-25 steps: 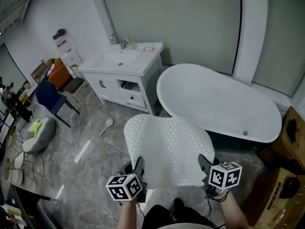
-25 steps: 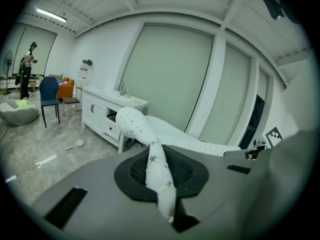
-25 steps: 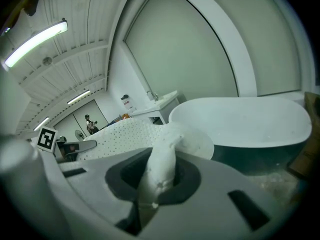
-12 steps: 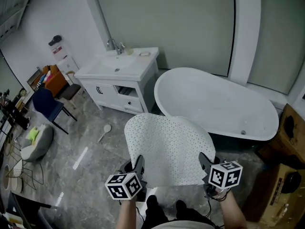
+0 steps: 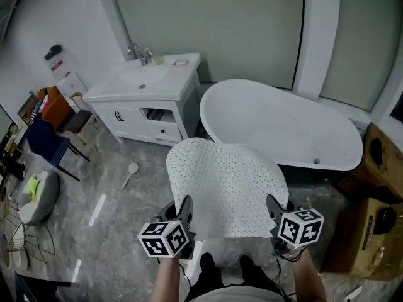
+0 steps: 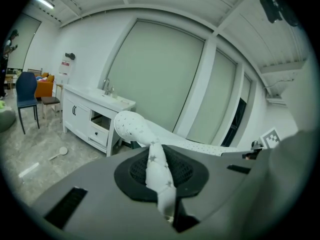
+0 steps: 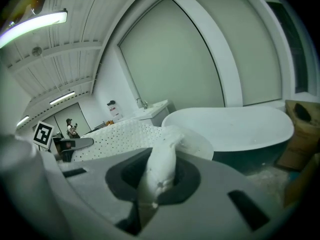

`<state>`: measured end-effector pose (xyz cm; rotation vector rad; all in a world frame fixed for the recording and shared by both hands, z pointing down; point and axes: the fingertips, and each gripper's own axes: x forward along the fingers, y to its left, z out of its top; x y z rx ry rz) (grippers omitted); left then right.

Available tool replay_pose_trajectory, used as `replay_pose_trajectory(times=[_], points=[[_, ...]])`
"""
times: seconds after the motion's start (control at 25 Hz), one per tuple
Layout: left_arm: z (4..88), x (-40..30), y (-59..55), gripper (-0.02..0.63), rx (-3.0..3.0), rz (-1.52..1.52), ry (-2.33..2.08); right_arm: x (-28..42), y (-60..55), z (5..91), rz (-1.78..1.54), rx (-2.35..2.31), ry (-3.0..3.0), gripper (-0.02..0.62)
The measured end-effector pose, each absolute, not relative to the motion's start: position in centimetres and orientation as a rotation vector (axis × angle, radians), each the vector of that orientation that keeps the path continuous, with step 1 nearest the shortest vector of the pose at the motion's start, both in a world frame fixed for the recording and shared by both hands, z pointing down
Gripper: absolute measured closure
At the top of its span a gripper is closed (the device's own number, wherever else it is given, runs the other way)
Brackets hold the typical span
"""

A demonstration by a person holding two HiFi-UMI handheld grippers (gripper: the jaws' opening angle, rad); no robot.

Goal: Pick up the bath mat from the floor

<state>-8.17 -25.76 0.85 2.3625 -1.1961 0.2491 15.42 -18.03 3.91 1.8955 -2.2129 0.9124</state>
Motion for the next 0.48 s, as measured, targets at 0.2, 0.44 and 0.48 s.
replay_pose_trajectory(times=[0.2, 0.44, 0.48], points=[[1.4, -10.5, -27.4, 0.581, 2.377, 0.261, -1.14, 12.9, -18.7, 4.4, 0.933, 1.94, -2.167, 0.569], [2.0, -13.3, -28.4, 0.581, 2.38, 0.281, -1.103, 10.1, -19.0, 5.0, 0.957, 1.962, -2.132, 0.569], [2.0, -13.9, -28.5, 0.581, 2.38, 0.282, -1.101, 9.6, -19.1, 5.0, 0.96, 1.964, -2.128, 0.569]])
